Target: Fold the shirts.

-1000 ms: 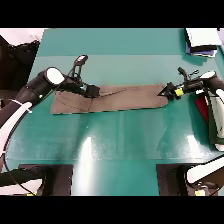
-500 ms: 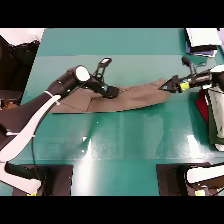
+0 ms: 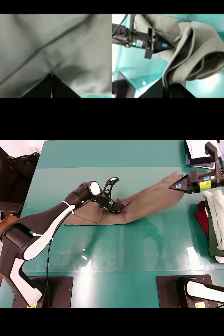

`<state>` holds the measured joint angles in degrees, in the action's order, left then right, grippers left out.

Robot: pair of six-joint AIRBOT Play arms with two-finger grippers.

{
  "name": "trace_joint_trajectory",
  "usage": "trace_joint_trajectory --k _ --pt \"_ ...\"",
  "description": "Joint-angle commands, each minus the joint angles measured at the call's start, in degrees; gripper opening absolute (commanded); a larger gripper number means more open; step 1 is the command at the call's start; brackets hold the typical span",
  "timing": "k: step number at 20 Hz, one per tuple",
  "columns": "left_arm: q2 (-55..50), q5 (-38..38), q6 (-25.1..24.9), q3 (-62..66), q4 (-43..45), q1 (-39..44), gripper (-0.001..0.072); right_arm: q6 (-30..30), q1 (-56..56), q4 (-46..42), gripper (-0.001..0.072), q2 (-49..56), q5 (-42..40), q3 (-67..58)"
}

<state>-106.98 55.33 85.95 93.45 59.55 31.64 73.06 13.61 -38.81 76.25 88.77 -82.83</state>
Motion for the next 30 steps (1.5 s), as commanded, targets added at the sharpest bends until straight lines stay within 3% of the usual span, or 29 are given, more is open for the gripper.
trace_joint_trajectory --k 1,5,11,17,23,30 --pt "-0.8 -1.7 0.8 0.3 1.6 0.0 0.0032 4.3 -3.5 -6.6 0.0017 -1.2 1.4 -6.2" --pt "-0.7 -1.5 0.6 0.4 -0.3 0.0 0.0033 6.8 -9.7 -7.9 0.0017 0.5 1.6 -10.5" --pt "-0.7 13.5 -5.4 11.5 -2.2 -1.2 0.0032 10.6 -19.9 -7.9 0.0017 7.3 1.2 -20.2" --pt "3.5 21.7 -5.4 23.6 0.2 -13.0 0.0033 13.1 -31.9 -7.9 0.0017 19.0 -0.9 -34.1" --pt "16.2 27.2 -5.3 23.6 14.1 -28.9 0.0033 13.5 -40.4 -7.8 0.0017 28.0 -13.2 -36.0" --pt "23.0 30.2 -4.9 23.4 14.6 -38.0 0.0033 6.7 -48.7 -7.6 0.0019 38.0 -27.8 -36.0"
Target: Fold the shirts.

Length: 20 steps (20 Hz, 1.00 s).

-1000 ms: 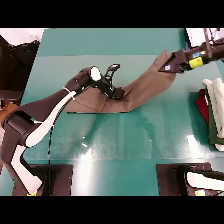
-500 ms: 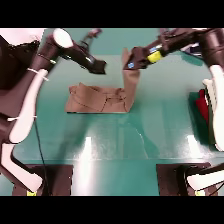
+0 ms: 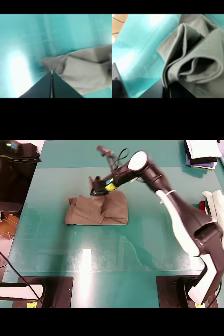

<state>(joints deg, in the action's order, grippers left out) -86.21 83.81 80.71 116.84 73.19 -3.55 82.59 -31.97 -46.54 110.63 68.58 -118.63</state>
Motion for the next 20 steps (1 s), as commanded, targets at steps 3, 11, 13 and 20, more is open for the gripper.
trace_joint_trajectory --k 3,11,13,20 --pt "2.2 3.3 0.3 -0.2 0.5 -2.8 0.0033 -8.9 -5.4 6.4 0.0019 6.7 -12.8 -0.2" --pt "2.2 5.0 1.9 -3.2 -0.2 -2.6 0.0033 -22.1 -4.1 22.0 0.0538 5.8 -6.8 1.1" --pt "2.2 6.3 1.8 -3.2 -0.2 -2.6 0.0033 -21.9 0.7 21.0 0.0523 1.5 -2.6 7.9" --pt "2.2 4.4 1.8 -3.2 -2.1 -2.6 0.0033 -13.1 24.3 16.3 0.0484 -15.8 -2.4 42.5"
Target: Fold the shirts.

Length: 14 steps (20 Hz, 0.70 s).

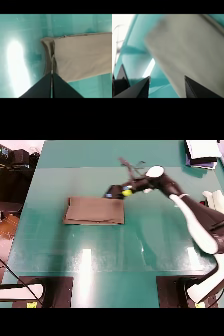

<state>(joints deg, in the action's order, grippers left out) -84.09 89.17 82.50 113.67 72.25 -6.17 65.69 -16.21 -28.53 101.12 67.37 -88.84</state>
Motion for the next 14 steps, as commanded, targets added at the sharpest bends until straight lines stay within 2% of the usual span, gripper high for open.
trace_joint_trajectory --k 1,3,4,5,7,14 --pt "0.0 -1.4 0.0 -0.1 -1.4 0.0 0.0033 3.8 10.8 -2.6 0.0484 -8.0 -3.2 16.3" --pt "0.0 -2.5 0.0 -0.1 -2.0 0.0 0.0033 3.8 13.2 -2.7 0.0488 -9.4 -4.4 20.9" --pt "0.0 -2.8 0.0 -0.1 -2.2 0.0 0.0033 3.7 13.3 -2.5 0.0541 -9.1 -4.1 22.3" --pt "0.0 -3.0 0.0 -0.1 -2.3 0.0 0.0033 3.7 12.7 -2.5 0.0638 -8.1 -3.3 22.8" --pt "0.0 -3.0 0.0 -0.1 -2.4 0.0 0.0033 3.7 10.5 -2.0 0.0641 -5.7 -3.1 22.8" --pt "0.0 -2.0 0.0 0.0 -2.4 0.0 0.0033 2.2 0.3 6.7 0.0641 -1.2 -13.5 22.3"
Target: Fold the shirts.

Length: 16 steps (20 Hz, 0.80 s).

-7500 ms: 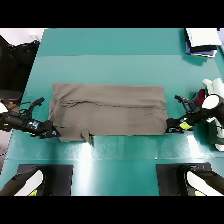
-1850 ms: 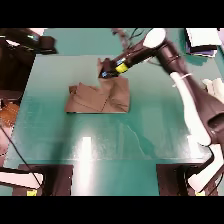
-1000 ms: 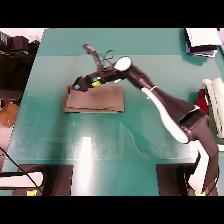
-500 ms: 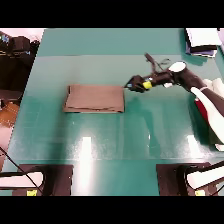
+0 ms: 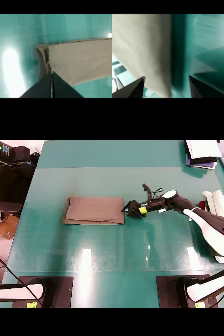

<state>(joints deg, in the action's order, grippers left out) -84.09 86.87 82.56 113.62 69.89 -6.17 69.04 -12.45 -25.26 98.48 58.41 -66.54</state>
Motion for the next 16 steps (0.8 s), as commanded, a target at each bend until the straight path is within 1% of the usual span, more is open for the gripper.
trace_joint_trajectory --k 1,5,6,7,8,9,10,12,14,16 --pt "0.0 0.3 0.0 0.0 -0.1 0.0 0.0033 -1.2 -4.9 3.6 0.0640 2.4 -5.0 -1.5" --pt "0.0 0.9 0.0 0.0 -0.1 0.0 0.0033 -1.0 -9.9 4.3 0.0627 8.0 -5.9 -11.4" --pt "0.0 1.2 0.0 0.0 -0.1 0.0 0.0033 -1.0 -10.8 4.3 0.0542 9.3 -5.9 -13.7" --pt "0.0 1.4 0.0 0.0 -0.1 0.0 0.0033 -1.1 -11.6 4.2 0.0391 10.5 -5.5 -15.8" --pt "0.0 1.6 0.0 0.0 -0.1 0.0 0.0033 -1.5 -12.2 4.2 0.0174 11.2 -5.2 -17.4" --pt "0.0 2.0 0.0 0.0 -0.1 0.0 0.0033 -3.1 -12.6 4.2 0.0048 11.4 -5.2 -18.3" --pt "0.0 2.3 -0.1 0.0 0.0 0.0 0.0033 -4.1 -12.6 4.1 0.0028 11.1 -5.1 -18.8" --pt "0.0 2.8 -0.3 0.0 0.0 0.0 0.0033 -4.2 -11.1 3.4 0.0019 8.8 -4.0 -18.7" --pt "0.0 3.2 -0.5 0.0 0.0 0.0 0.0033 -3.2 -7.5 -2.0 0.0019 4.2 -2.1 -18.7" --pt "0.0 3.1 -0.5 0.0 0.0 0.0 0.0033 0.7 -1.4 -8.7 0.0018 -1.6 0.1 -18.7"
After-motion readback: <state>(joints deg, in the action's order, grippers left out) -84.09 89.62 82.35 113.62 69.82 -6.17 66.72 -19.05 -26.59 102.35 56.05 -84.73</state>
